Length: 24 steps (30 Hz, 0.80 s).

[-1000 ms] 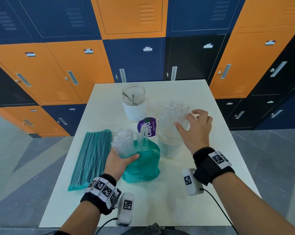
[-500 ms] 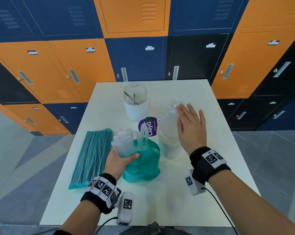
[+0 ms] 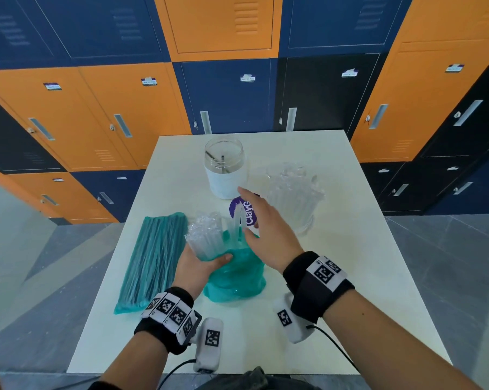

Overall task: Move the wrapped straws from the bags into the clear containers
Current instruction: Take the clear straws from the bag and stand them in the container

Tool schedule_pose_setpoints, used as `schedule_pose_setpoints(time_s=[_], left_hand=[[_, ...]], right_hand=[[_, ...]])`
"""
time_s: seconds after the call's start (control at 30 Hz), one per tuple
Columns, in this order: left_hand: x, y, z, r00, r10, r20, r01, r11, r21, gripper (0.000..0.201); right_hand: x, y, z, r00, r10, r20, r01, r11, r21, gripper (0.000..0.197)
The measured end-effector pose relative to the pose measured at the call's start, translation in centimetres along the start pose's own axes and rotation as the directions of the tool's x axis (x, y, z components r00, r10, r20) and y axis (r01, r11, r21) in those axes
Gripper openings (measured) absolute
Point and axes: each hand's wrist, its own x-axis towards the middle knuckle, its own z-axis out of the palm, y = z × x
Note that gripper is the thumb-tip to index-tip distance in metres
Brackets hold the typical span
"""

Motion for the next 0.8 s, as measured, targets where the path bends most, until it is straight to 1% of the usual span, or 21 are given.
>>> schedule_pose_setpoints(time_s=[0.03,0.07,0.1,0.2,0.23,0.37,0.43,0.47,0.5,0.57,0.63,0.7,0.73,0.8], left_hand=[[0.0,-0.1,0.0,1.000,0.001,-0.003,-0.001,1.000,0.002,0.066],[0.0,-0.1,0.0,1.000,0.002,-0.005,-0.002,1.000,0.005,0.066],[0.0,-0.1,0.0,1.000,0.002,-0.004,-0.002,1.000,0.007,0.066],[0.0,-0.2,-0.1,1.000,-0.001,-0.001,0.001,1.000,-0.002,0.064],[-0.1,-0.2,-0.1,1.000,0.002,0.001,-0.002,1.000,-0.003,0.065],[-0.2,0.0,-0.1,1.000,0.018,0.012,-0.018,1.000,0.016,0.064],[-0.3,0.1,0.0,1.000,0.027,0.006,-0.027,0.999,0.027,0.062],[-0.3,0.1,0.0,1.000,0.030,0.005,-0.030,0.999,0.040,0.062],[-0.3,0.1,0.1,1.000,0.031,0.003,-0.031,0.998,0.053,0.063],[-0.2,0.1,0.1,0.999,0.033,-0.001,-0.033,0.998,0.058,0.065],[-0.2,0.1,0.0,0.999,0.026,-0.019,-0.025,0.998,0.053,0.069],[-0.2,0.0,-0.1,0.999,0.012,-0.034,-0.010,0.999,0.044,0.071],[-0.2,-0.1,-0.1,0.999,0.003,-0.037,-0.001,0.999,0.045,0.071],[-0.1,-0.2,-0.2,0.999,-0.009,-0.041,0.012,0.998,0.055,0.073]], right_hand=[[0.1,0.1,0.3,0.998,0.033,0.049,-0.034,0.999,0.005,0.075],[0.1,0.2,0.6,0.996,0.055,0.074,-0.056,0.998,0.016,0.072],[0.1,0.3,0.9,0.995,0.067,0.079,-0.070,0.997,0.039,0.065],[-0.1,0.7,1.8,0.995,0.084,0.062,-0.091,0.989,0.118,0.030],[-0.3,0.8,2.1,0.993,0.095,0.066,-0.103,0.985,0.138,0.023],[-1.4,0.9,2.8,0.977,0.172,0.126,-0.198,0.954,0.227,0.022],[-1.8,0.8,2.8,0.976,0.175,0.129,-0.205,0.937,0.282,0.010],[-1.9,0.6,2.6,0.978,0.168,0.126,-0.199,0.930,0.308,0.007],[-1.9,0.6,2.5,0.979,0.166,0.119,-0.196,0.925,0.326,0.010],[-1.7,0.6,2.1,0.980,0.178,0.086,-0.196,0.928,0.317,0.006],[-1.4,0.9,1.5,0.981,0.193,0.007,-0.190,0.957,0.219,0.016],[-1.2,1.1,0.6,0.979,0.180,-0.099,-0.164,0.974,0.155,0.032],[-1.2,0.8,-0.2,0.978,0.155,-0.142,-0.132,0.979,0.158,0.038],[-1.1,0.5,-1.7,0.975,0.128,-0.184,-0.092,0.977,0.194,0.038]])
